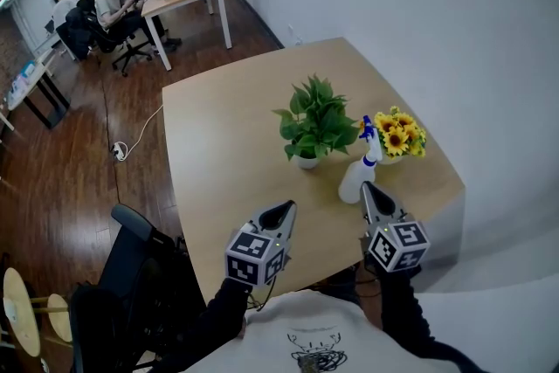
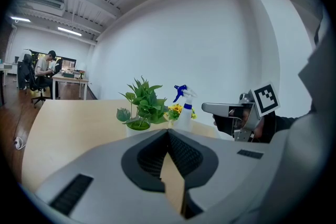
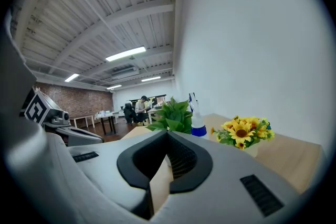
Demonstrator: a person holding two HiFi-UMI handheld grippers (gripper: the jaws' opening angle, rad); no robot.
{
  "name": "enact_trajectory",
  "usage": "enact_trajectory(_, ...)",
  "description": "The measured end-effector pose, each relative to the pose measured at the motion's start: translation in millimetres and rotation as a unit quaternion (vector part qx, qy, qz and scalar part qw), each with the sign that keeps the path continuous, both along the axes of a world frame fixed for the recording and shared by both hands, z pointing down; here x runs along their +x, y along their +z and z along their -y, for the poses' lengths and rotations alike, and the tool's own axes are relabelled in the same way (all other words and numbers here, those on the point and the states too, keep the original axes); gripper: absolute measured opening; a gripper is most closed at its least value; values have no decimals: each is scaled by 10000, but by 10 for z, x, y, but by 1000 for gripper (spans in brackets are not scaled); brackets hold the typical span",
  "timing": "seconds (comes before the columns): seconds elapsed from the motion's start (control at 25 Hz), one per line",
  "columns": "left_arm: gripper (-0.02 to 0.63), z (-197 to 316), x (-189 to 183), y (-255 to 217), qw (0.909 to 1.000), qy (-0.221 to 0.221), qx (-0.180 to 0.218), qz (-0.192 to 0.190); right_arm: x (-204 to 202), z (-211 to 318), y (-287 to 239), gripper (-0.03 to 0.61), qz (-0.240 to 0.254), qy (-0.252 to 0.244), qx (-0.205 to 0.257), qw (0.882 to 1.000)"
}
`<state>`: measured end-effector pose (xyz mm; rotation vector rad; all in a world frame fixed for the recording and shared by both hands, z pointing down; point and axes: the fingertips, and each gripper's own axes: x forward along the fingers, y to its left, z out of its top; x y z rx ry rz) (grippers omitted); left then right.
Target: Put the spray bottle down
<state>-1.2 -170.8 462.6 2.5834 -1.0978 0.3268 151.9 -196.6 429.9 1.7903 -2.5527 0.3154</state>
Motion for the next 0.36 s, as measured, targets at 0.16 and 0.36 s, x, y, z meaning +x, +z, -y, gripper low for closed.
enact_trajectory(0.16,-8,-9,-4,-4,10000,15,-14,5,-10,-1,-10,-21,2,3,-16,10000)
enact_trajectory(0.36,-8,-11,3,14,10000,39,-31,26,-6,-1,19,-21,0,15,-72,10000)
